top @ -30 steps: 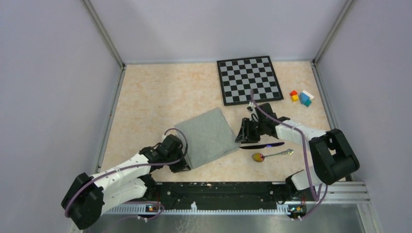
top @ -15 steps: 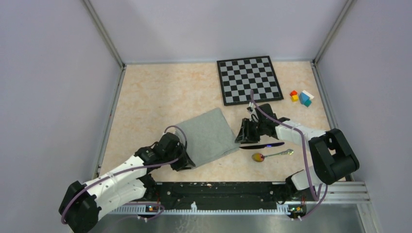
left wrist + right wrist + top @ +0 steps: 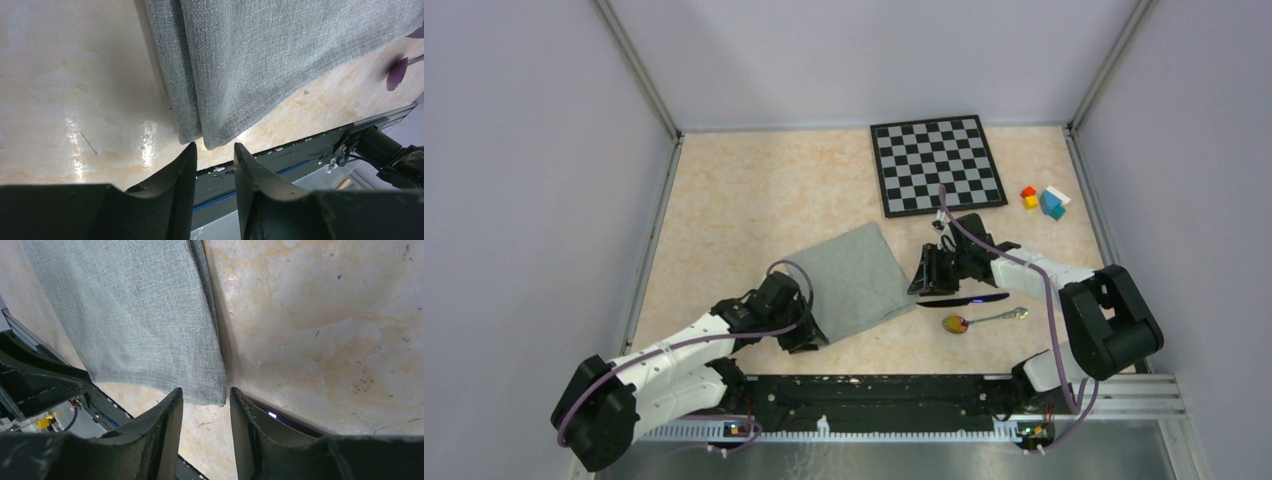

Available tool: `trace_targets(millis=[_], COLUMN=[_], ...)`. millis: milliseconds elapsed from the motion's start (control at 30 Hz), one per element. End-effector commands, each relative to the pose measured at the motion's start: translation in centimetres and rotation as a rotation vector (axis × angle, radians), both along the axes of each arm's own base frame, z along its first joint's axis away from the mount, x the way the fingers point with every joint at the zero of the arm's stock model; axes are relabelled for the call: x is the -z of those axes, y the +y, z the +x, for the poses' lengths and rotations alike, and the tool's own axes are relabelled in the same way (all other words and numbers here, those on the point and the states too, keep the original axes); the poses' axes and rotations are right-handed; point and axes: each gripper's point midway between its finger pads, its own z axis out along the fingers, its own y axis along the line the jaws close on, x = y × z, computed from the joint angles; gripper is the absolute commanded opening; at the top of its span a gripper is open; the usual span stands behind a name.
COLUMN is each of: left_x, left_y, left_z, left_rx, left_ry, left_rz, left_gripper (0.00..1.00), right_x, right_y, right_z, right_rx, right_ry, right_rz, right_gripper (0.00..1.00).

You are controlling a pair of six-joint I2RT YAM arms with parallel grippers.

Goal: Fold the napkin into a case and place the utensils inside
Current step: Smooth out the square-folded napkin at the center of the board.

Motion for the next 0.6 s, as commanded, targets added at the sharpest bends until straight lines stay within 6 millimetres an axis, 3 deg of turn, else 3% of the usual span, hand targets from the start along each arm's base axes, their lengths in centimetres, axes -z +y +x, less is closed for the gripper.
trace_targets(millis=[0, 167, 333, 567], left_x=[0.1, 0.3, -0.3, -1.6], left_y=[-0.2, -0.6, 0.0, 1.2], left_z=[0.6, 1.2, 1.3, 0.7], left_rx=[-0.005, 0.003, 0.013, 0.016], left_ry=[-0.028, -0.041, -0.057, -0.074], left_rz=[-0.004, -0.003, 0.039, 0.068], left_gripper=[0.38, 0.26, 0.02, 0.0], right_x=[-0.4, -0.3, -0.6, -0.5], right_y=[0.0, 0.0, 0.0, 0.1], right_z=[0.2, 0.1, 0.1, 0.1], right_rx=[-0.009, -0.011, -0.011, -0.014], right_ry=[-0.031, -0.032, -0.038, -0.037], right_rz=[0.015, 0.015, 0.019, 0.024], right_gripper=[0.39, 0.39, 0.39, 0.39])
